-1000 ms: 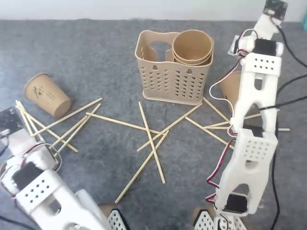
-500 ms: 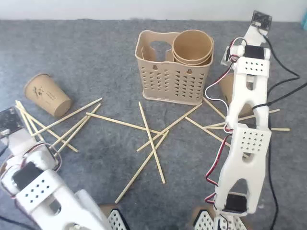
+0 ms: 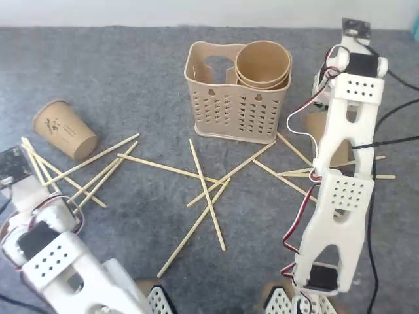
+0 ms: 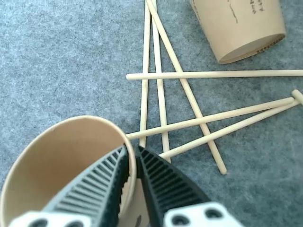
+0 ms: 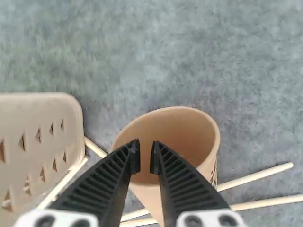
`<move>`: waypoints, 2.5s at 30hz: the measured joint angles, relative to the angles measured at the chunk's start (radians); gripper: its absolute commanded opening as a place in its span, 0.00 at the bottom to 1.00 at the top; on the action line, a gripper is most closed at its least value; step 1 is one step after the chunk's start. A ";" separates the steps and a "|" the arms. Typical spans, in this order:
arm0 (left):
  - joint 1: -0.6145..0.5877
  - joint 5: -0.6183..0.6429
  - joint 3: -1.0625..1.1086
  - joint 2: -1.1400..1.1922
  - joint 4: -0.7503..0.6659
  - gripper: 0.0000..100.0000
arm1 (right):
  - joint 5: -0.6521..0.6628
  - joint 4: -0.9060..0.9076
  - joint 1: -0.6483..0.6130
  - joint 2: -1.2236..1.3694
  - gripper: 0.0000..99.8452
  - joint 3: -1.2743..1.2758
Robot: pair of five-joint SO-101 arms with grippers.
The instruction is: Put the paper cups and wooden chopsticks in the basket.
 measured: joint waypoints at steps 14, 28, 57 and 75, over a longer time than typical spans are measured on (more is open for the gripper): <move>0.000 0.000 0.000 0.000 0.000 0.01 | 0.169 0.000 0.120 -0.226 0.01 0.413; 0.000 0.000 0.000 0.000 0.000 0.01 | 0.279 0.000 0.149 -0.735 0.01 1.007; 0.000 0.000 0.000 0.000 0.000 0.01 | 0.365 -0.104 0.203 -1.623 0.08 1.579; 0.000 0.000 0.000 0.000 0.000 0.01 | 1.042 0.000 0.284 -2.256 0.18 2.096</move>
